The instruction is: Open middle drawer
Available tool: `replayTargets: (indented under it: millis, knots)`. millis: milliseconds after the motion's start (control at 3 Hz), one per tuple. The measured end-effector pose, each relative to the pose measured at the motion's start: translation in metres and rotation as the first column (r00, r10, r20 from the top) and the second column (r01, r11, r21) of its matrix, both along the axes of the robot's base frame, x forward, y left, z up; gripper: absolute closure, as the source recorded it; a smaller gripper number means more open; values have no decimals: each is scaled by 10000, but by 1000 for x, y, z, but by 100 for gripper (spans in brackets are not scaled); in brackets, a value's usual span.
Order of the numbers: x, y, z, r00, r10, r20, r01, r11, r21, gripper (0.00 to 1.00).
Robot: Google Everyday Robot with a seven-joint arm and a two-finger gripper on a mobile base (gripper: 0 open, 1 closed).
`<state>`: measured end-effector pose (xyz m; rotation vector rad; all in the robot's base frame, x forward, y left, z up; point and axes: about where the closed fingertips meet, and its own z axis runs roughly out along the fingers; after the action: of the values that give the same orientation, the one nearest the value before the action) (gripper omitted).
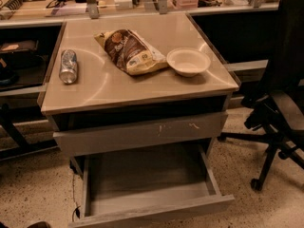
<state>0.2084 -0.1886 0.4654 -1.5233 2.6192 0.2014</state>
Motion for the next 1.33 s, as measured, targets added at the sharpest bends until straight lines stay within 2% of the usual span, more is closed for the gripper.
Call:
replayTargets:
  millis: [333, 667, 1000, 1333]
  knots:
    - [-12, -6, 0, 10000, -43, -68, 42, 10000, -75, 0]
    - [19, 24, 1, 9978, 511, 425, -530, 9976, 443, 0]
    - [53, 62, 4, 9884, 1266, 837, -1338, 9871, 874, 0]
    - [81, 87, 3, 9758, 1947, 991, -2043, 9740, 976, 0]
